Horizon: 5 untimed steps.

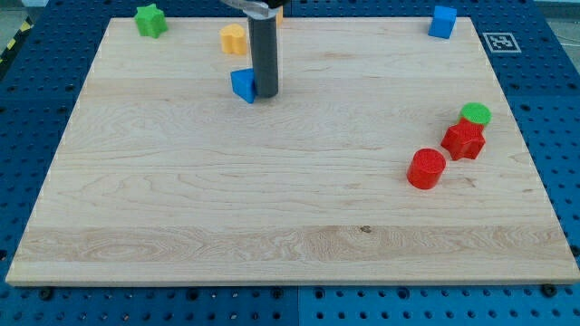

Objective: Move the blue triangle left center of the board

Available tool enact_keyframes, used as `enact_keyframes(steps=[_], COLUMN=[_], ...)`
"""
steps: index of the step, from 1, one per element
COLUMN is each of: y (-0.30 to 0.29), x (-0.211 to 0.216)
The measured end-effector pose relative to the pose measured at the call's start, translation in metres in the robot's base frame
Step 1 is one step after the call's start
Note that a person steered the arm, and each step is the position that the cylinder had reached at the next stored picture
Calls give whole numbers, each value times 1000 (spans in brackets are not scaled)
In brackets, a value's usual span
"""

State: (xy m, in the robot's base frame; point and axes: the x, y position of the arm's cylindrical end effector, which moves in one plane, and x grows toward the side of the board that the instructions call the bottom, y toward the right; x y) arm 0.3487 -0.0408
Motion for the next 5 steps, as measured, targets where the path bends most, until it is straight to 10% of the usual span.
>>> enact_keyframes(steps=[5], y=[-92], x=[-64])
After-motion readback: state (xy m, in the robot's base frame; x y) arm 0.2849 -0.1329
